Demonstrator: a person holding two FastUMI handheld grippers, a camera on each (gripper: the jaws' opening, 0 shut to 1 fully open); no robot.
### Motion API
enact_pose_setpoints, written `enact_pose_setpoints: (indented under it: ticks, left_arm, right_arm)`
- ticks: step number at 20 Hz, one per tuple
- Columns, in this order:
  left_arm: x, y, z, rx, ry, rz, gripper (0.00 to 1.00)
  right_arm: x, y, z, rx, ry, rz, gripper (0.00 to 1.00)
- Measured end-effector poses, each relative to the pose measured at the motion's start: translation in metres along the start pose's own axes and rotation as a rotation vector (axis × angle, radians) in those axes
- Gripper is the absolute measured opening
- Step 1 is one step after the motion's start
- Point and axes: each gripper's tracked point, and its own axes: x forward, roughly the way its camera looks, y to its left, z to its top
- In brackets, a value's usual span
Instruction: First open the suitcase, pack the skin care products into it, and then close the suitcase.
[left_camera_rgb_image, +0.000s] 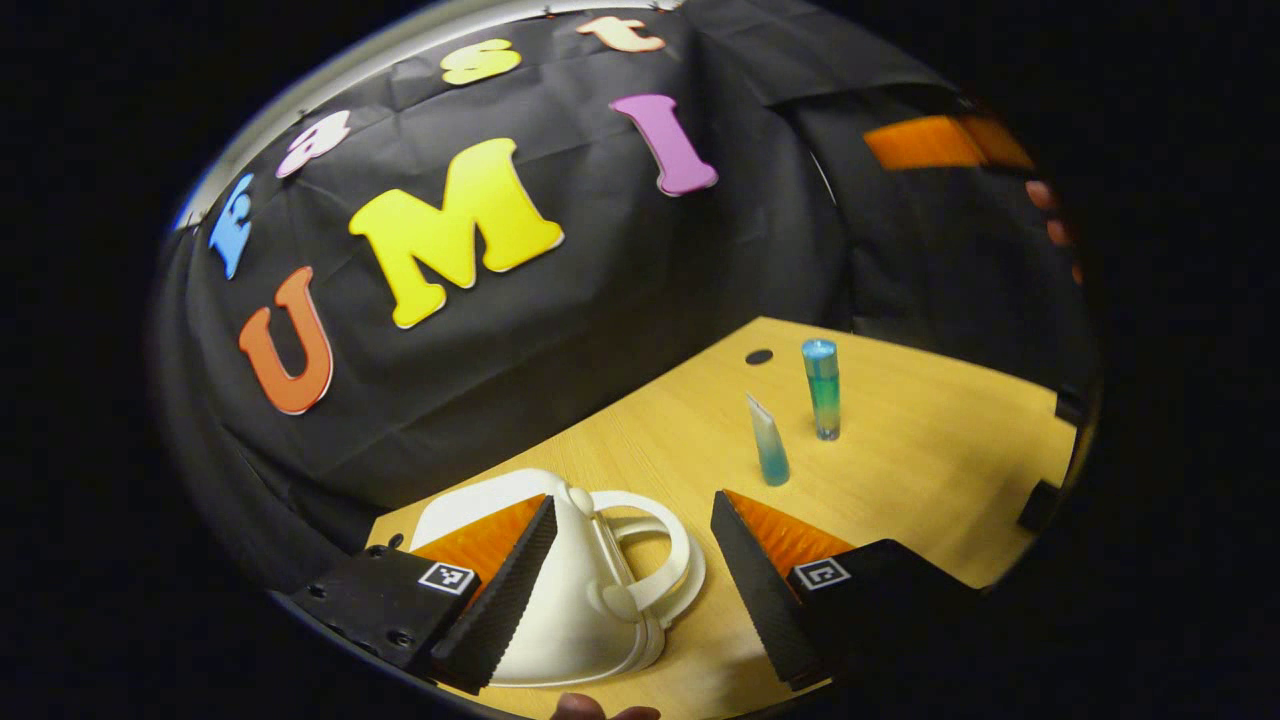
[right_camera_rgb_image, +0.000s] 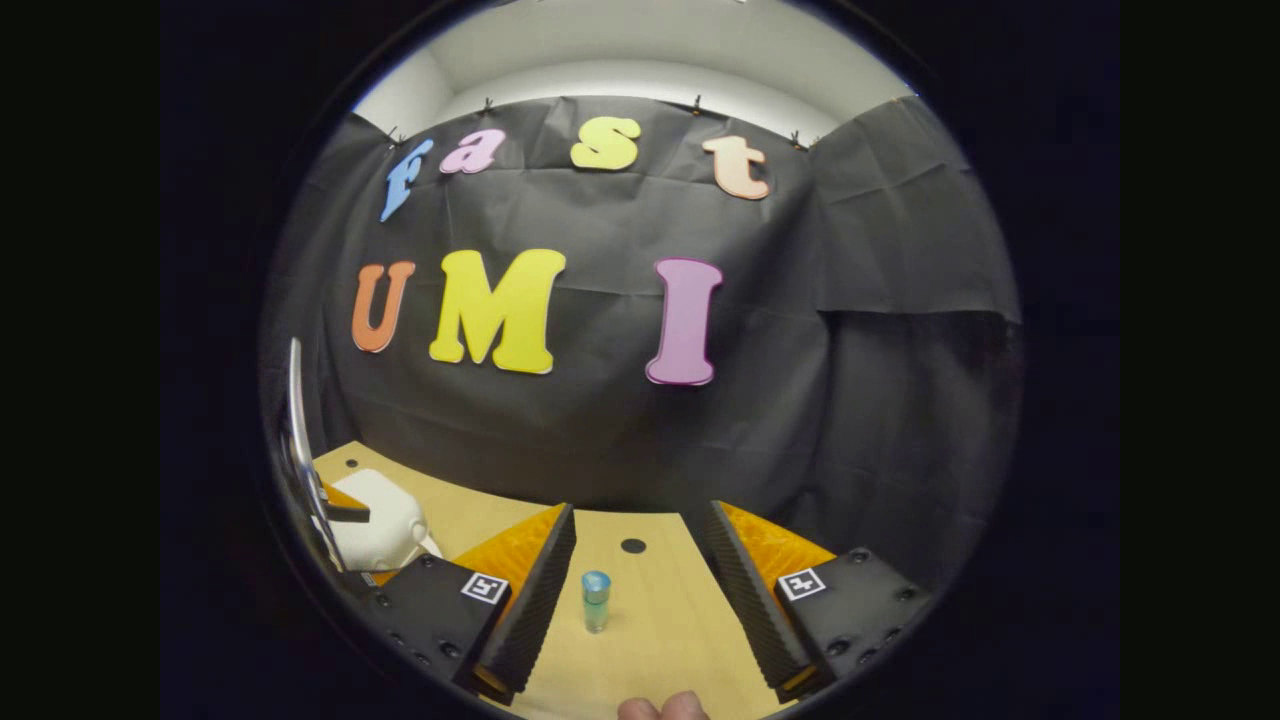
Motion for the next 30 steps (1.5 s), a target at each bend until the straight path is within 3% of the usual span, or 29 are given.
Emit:
enact_pose_setpoints:
  ticks: [5, 9, 11, 18, 21, 24, 30]
  left_arm:
    - [0.038, -0.014, -0.046, 0.234, 0.158, -0.030, 0.96]
    - [0.056, -0.019, -0.081, 0.296, 0.297, -0.047, 0.94]
    - [0.062, -0.016, -0.080, 0.322, 0.301, -0.025, 0.92]
    - [0.078, -0.013, -0.102, 0.325, 0.399, -0.006, 0.50]
    - [0.078, -0.015, -0.093, 0.346, 0.385, 0.001, 0.40]
    - [0.073, -0.013, -0.074, 0.335, 0.325, 0.010, 0.21]
    - [0.044, 0.029, -0.032, 0.215, 0.253, 0.077, 0.07]
  right_arm:
    - [0.001, -0.029, -0.015, 0.005, 0.027, -0.067, 0.79]
    - [0.000, -0.048, -0.021, -0.001, 0.040, -0.102, 0.79]
    - [0.001, -0.052, -0.026, 0.002, 0.052, -0.113, 0.77]
    - [-0.001, -0.041, -0.026, -0.001, 0.052, -0.095, 0.79]
    - [-0.003, -0.031, -0.029, -0.004, 0.051, -0.073, 0.79]
    - [-0.007, -0.028, -0.028, 0.008, 0.050, -0.071, 0.79]
    - [-0.008, -0.019, -0.010, 0.003, 0.016, -0.052, 0.79]
